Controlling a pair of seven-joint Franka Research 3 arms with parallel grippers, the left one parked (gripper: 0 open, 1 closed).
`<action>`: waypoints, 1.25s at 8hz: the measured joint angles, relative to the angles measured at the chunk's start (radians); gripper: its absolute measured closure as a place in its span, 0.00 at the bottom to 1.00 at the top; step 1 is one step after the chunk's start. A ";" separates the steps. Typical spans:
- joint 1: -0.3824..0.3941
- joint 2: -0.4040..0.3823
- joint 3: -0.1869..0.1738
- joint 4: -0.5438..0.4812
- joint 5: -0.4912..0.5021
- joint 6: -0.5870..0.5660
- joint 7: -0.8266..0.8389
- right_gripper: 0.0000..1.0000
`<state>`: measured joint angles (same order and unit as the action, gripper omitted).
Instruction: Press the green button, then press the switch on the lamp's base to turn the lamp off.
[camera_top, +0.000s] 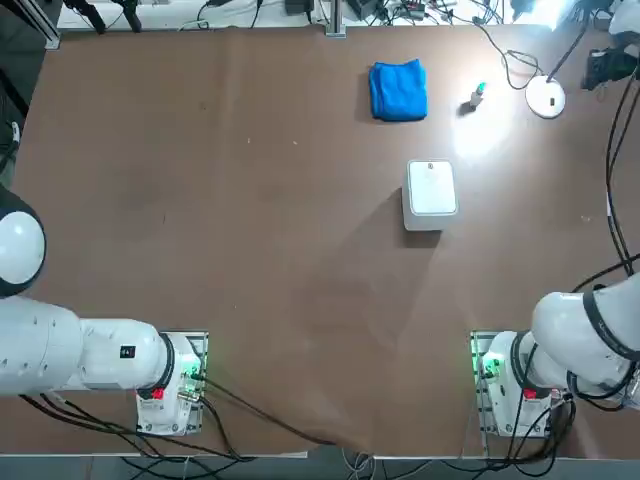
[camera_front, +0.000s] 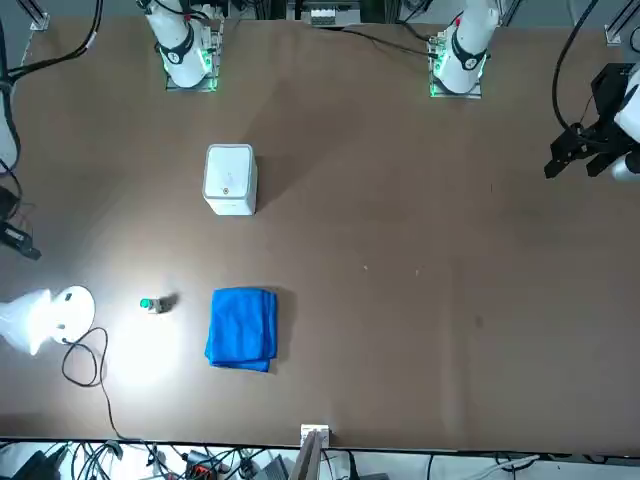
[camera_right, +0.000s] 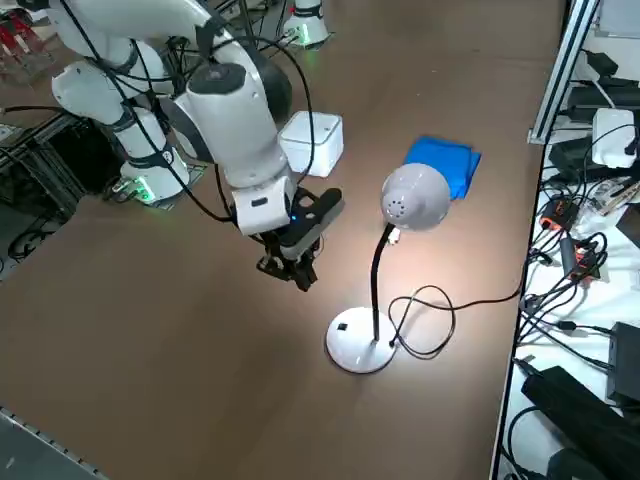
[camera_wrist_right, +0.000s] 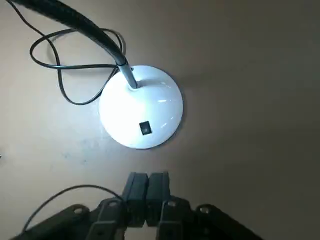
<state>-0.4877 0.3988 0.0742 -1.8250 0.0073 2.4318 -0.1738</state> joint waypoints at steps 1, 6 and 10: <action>0.000 0.040 0.011 -0.001 0.000 0.073 -0.003 0.98; 0.002 0.184 0.057 -0.004 0.000 0.286 -0.003 0.98; -0.030 0.191 0.058 -0.014 0.001 0.293 -0.003 0.98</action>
<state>-0.5176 0.5901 0.1323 -1.8391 0.0083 2.7250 -0.1765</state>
